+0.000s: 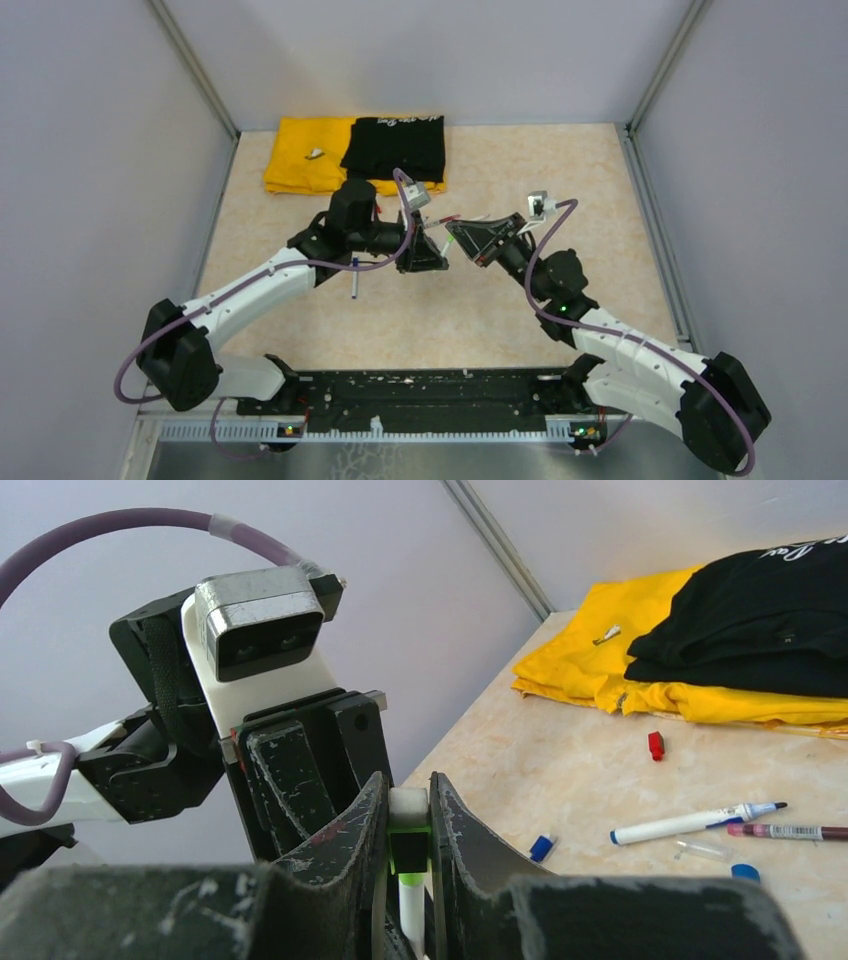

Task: Insert the pens into the pen caps
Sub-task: Press the pen cap onto the pen.

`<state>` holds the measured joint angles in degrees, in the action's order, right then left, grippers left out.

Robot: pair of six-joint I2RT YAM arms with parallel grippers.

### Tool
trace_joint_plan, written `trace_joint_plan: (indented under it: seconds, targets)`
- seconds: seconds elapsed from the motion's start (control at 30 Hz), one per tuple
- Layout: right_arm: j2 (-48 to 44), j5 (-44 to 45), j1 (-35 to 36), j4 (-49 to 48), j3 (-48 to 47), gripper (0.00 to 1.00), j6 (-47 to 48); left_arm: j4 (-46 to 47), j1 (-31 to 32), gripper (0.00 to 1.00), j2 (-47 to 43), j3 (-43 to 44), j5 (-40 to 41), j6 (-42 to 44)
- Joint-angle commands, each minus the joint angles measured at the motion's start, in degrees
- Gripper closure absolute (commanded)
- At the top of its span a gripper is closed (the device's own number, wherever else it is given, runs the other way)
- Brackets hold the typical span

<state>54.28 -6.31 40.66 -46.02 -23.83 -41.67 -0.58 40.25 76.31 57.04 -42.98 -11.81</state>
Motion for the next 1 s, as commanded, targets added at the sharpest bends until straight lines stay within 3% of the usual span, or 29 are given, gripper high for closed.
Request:
trace_joint_plan:
  seconds: [0.0,0.97]
  targets:
    - [1.36,-17.31,7.15,18.56,6.36,1.00,-2.32,22.60,-1.40,1.00,-4.22,3.81,9.57,0.22]
    - [5.84,-9.93,18.53,17.98,10.99,1.00,-0.27,25.86,-1.78,1.00,-4.55,3.40,11.56,-1.37]
